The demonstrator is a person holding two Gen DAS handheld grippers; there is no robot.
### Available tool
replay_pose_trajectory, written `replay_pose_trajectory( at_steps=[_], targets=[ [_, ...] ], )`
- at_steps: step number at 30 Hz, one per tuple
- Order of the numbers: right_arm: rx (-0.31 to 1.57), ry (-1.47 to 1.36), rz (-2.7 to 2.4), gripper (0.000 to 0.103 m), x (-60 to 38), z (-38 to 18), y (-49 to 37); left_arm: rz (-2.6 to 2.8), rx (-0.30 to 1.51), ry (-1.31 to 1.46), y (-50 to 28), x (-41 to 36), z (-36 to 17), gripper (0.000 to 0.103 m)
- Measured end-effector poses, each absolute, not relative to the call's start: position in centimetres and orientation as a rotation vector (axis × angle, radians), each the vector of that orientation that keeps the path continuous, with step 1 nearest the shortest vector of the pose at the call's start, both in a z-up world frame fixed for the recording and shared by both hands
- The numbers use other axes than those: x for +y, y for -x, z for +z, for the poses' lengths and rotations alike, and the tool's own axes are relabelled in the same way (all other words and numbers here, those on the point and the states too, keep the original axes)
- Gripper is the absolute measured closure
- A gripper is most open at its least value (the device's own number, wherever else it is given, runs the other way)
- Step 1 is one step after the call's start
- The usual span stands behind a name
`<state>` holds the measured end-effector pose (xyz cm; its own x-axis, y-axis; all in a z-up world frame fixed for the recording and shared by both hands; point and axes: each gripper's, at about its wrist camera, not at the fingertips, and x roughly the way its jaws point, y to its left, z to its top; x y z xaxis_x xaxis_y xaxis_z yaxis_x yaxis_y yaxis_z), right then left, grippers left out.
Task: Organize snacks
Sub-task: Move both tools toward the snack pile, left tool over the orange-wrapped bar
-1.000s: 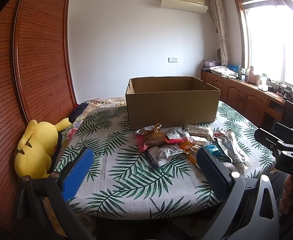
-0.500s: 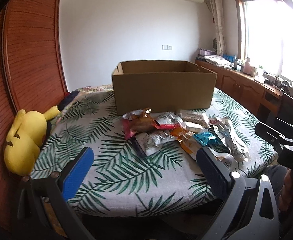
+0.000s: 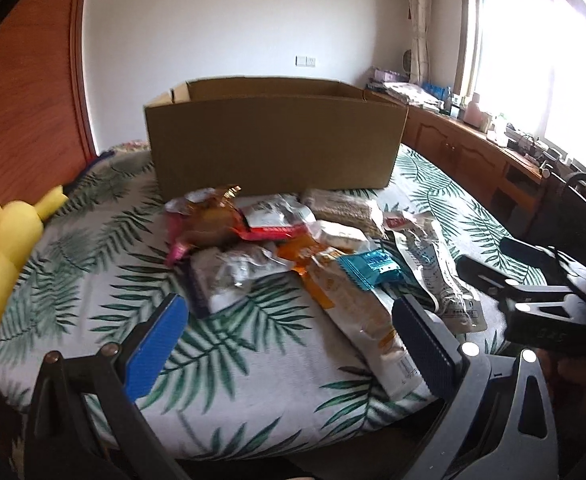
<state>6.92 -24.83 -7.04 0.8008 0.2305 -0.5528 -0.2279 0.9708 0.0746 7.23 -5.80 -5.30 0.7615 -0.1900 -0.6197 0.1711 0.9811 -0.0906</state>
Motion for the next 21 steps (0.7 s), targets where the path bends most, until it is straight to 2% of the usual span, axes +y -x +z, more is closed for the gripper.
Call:
replay_pose_trajectory(
  at_steps=[2,6,21],
  targets=[
    [0.633,0.005,0.268,0.007,-24.6,-7.6,-8.1,-0.202,0.696,0.034,-7.8,-6.1,-5.9,0.001],
    [0.71,0.042,0.285,0.01,-24.0,-8.8,-10.2,-0.206,0.739,0.038,-8.6,-6.3,-6.8,0.001],
    [0.786,0.084,0.338,0.011,-25.2,-10.2,-12.3,-0.248,0.813,0.024,-10.8,-8.8,-7.5,0.001]
  ],
)
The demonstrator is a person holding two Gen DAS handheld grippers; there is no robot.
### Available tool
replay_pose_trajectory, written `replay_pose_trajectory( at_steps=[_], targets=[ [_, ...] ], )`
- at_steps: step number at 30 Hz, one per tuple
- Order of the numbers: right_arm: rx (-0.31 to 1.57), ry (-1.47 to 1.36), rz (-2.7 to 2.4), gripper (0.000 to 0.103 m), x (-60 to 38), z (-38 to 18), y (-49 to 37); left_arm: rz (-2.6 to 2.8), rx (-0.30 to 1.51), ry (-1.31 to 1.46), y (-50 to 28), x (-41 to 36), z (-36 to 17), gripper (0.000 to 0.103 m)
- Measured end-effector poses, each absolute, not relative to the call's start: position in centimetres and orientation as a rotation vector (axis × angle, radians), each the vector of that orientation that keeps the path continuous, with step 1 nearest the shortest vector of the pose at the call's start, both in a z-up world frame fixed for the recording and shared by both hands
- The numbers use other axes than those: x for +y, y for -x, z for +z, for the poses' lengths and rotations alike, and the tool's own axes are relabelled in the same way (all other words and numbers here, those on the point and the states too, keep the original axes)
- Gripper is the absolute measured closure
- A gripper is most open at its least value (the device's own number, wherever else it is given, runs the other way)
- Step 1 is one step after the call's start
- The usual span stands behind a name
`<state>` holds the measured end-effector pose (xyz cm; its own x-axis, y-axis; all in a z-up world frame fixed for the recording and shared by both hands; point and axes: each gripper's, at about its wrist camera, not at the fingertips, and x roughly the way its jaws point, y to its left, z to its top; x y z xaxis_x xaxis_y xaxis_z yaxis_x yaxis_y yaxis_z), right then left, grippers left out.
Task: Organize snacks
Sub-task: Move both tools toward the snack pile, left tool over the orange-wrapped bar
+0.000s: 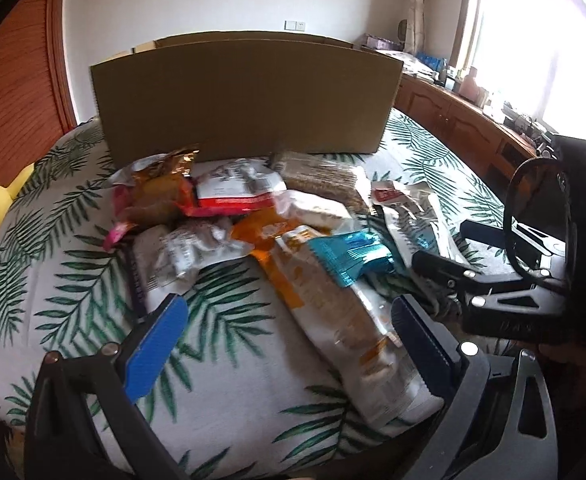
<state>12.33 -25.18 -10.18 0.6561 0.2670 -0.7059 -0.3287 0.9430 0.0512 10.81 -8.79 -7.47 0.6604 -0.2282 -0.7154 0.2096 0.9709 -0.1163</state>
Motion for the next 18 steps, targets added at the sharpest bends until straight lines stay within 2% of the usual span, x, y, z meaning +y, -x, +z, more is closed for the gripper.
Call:
replay_pose_trajectory(
  at_steps=[7,18],
  targets=[
    [0.769,0.087,0.351,0.011,-25.1,-10.1,-12.2,-0.249,0.846,-0.034,-12.6,-11.1,-7.9,0.001],
    [0.775,0.097,0.367,0.011,-25.6,-9.9,-12.4,-0.244,0.909,-0.019,-14.1,-10.6,-9.1,0.002]
  ],
)
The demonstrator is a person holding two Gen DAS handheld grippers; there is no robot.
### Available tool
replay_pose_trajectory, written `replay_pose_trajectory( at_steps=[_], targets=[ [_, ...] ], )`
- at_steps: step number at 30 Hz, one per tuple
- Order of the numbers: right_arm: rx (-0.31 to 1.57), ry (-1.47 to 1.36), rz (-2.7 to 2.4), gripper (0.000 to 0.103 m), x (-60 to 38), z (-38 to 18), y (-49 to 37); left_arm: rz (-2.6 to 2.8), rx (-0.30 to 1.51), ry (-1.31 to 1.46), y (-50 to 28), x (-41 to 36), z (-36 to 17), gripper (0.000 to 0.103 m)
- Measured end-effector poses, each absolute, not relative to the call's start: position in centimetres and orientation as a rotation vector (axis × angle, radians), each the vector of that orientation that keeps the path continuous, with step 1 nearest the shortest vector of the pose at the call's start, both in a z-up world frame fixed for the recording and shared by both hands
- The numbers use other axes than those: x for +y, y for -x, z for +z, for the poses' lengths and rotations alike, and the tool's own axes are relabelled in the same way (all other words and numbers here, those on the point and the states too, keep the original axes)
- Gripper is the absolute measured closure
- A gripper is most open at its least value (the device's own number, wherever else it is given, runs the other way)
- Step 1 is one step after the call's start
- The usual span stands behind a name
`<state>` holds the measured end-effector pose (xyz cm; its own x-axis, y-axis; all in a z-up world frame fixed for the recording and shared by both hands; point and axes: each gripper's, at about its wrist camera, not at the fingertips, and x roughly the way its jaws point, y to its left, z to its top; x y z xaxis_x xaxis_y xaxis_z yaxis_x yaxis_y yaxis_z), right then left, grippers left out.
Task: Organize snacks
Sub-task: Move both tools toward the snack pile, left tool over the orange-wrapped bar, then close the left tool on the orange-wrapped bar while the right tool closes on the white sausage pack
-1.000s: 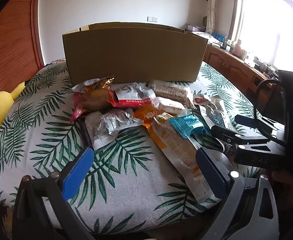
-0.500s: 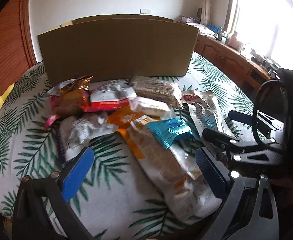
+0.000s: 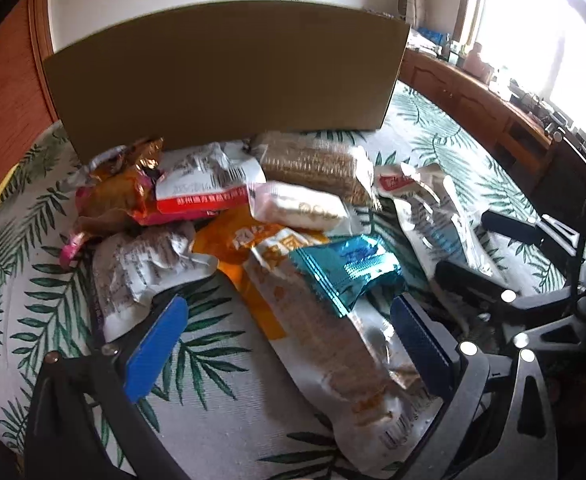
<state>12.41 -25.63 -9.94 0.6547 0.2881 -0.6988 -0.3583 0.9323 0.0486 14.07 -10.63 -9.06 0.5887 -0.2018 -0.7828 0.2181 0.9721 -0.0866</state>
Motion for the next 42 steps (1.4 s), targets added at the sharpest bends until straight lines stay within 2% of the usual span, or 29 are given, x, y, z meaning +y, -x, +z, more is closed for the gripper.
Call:
replay_pose_trajectory(
  at_steps=[5,7,9,12,15,23,29,31,32,38,42],
  targets=[
    [0.778,0.097,0.369,0.011,-25.9,-9.9,-12.4,-0.255,0.895,-0.072,-13.8,-10.9,-9.1,0.009],
    [0.774,0.097,0.367,0.011,-25.9,-10.0,-12.3,-0.278,0.893,-0.061,-13.6,-10.2,-8.8,0.016],
    [0.769,0.094,0.366,0.011,-25.9,-10.0,-12.3,-0.287,0.896,-0.063,-13.6,-9.7,-8.6,0.029],
    [0.764,0.095,0.359,0.011,-25.8,-10.0,-12.2,-0.288,0.903,-0.062,-13.2,-8.2,-8.4,0.041],
    [0.76,0.099,0.352,0.011,-25.7,-10.1,-12.2,-0.257,0.902,-0.075,-12.9,-7.2,-8.3,0.041],
    [0.758,0.101,0.349,0.01,-25.6,-10.2,-12.2,-0.254,0.926,-0.12,-14.3,-8.7,-8.7,0.033],
    [0.756,0.1,0.348,0.01,-25.6,-10.2,-12.2,-0.272,0.944,-0.131,-15.1,-9.1,-8.7,0.033],
    [0.757,0.101,0.349,0.01,-25.6,-10.2,-12.2,-0.287,0.944,-0.133,-15.0,-8.9,-8.6,0.04],
    [0.757,0.101,0.349,0.01,-25.6,-10.2,-12.2,-0.288,0.941,-0.14,-15.0,-9.2,-8.6,0.05],
    [0.757,0.1,0.349,0.01,-25.7,-10.2,-12.2,-0.33,0.952,-0.131,-14.3,-9.0,-8.1,0.059],
    [0.763,0.102,0.346,0.01,-25.6,-10.2,-12.2,-0.35,0.945,-0.12,-12.6,-7.7,-8.2,0.06]
  ],
)
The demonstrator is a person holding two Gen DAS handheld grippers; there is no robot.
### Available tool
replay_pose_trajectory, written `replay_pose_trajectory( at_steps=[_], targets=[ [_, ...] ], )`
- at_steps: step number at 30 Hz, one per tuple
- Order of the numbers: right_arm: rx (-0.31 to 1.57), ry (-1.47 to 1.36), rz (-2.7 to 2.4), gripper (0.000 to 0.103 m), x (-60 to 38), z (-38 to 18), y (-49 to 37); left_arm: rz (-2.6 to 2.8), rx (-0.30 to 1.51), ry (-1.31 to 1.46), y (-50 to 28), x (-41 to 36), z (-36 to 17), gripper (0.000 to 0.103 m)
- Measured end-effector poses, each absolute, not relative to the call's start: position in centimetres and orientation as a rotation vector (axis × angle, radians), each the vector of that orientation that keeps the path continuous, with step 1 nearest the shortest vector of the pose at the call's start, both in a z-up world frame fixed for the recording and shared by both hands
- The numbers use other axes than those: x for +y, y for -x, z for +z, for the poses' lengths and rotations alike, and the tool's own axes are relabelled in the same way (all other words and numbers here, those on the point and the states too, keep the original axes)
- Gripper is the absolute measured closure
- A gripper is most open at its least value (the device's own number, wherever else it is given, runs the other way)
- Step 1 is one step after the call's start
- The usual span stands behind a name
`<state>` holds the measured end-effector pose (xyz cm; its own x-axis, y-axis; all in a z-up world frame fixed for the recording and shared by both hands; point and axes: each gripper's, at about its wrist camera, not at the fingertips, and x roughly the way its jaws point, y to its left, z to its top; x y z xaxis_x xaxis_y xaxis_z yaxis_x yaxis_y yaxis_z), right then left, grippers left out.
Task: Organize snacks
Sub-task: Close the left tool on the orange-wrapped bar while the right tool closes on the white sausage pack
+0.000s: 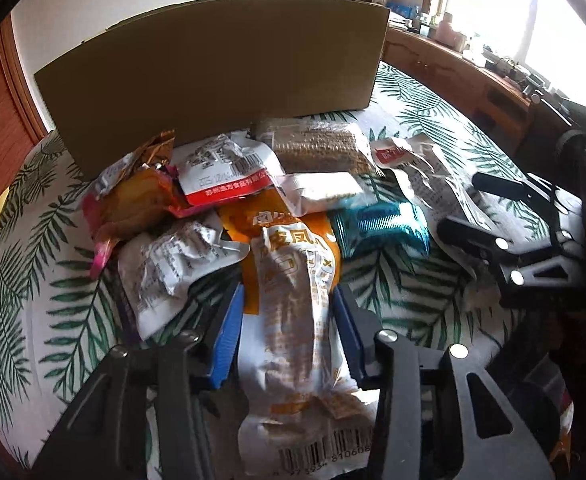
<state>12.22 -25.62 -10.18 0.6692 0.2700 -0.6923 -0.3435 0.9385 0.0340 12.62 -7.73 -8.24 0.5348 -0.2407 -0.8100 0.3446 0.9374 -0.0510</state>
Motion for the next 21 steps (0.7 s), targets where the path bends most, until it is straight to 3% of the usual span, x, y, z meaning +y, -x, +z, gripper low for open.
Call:
replay_pose_trajectory(
  at_steps=[16,21],
  targets=[
    [0.86,0.201,0.331,0.008,-23.4,-10.1,-14.8,-0.377,0.882,-0.039,-10.8,-5.9,-7.5,0.061],
    [0.87,0.201,0.341,0.027,-24.3,-9.8,-14.6,-0.386,0.874,-0.017,-10.3,-5.2,-7.3,0.062]
  ],
)
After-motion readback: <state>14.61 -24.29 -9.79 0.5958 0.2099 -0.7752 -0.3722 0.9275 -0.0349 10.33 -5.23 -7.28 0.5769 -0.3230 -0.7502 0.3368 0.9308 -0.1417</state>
